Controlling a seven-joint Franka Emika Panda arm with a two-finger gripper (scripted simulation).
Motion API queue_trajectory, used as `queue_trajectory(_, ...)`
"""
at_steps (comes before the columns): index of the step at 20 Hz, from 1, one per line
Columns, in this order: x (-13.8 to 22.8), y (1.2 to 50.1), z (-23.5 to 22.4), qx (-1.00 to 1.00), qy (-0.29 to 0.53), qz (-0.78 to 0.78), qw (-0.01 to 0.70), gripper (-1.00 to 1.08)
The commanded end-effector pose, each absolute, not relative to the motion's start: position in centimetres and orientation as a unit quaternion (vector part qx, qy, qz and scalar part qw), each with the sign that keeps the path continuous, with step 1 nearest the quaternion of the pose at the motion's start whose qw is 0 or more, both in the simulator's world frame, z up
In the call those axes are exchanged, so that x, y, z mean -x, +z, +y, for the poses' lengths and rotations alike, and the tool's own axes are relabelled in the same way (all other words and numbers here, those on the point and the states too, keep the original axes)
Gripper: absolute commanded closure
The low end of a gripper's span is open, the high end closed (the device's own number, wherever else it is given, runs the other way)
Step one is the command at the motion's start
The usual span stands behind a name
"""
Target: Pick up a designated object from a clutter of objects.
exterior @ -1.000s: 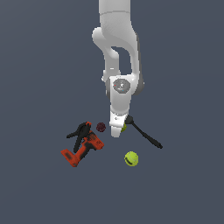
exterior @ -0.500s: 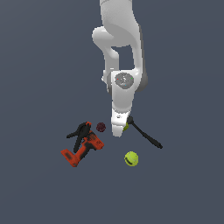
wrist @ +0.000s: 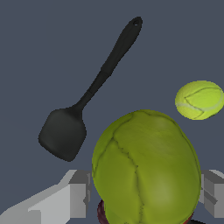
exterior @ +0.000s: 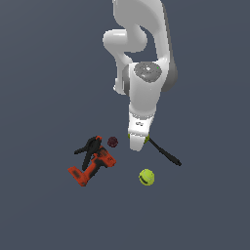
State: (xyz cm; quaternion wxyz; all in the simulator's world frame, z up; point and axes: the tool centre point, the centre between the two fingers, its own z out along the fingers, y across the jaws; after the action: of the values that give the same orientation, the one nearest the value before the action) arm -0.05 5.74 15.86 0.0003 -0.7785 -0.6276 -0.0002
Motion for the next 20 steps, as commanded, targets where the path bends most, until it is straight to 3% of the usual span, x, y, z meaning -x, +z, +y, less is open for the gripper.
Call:
queue_trajectory(1, -0.9, 18.3, 6.2, 0.778, -0.001, -0.628, 0.0, 1.08)
queue_trajectory(20, -7.7, 34.0, 9.0, 0.779, -0.001, -0.627, 0.0, 1.08)
